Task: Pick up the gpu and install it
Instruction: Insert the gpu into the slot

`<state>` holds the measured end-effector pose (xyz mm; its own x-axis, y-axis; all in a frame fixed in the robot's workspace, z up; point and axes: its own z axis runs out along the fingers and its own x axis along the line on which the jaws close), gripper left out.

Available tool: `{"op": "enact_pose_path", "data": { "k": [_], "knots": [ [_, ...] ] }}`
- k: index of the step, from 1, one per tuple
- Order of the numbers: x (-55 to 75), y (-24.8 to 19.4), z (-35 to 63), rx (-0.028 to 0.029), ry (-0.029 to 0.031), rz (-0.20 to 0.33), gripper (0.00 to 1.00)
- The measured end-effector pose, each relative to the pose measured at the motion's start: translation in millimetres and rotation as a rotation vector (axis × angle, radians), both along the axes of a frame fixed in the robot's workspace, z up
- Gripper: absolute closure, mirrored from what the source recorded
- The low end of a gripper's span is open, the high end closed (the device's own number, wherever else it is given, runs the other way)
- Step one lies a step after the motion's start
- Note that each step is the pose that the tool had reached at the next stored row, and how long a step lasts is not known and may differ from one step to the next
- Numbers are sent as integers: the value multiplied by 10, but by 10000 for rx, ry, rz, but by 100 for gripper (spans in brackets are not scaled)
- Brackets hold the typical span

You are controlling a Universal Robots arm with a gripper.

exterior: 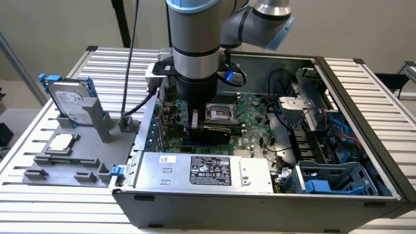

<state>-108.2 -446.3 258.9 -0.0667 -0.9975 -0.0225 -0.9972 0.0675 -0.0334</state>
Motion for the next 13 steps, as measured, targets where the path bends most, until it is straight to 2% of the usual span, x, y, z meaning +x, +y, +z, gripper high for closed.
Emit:
{"op": "enact_pose_path", "data": {
  "k": [4,9,13],
  "knots": [
    [0,-1,4,14,10,-45,73],
    [3,-7,6,32,85,-134,73],
    [8,-8,5,47,97,-175,73]
  ]
}}
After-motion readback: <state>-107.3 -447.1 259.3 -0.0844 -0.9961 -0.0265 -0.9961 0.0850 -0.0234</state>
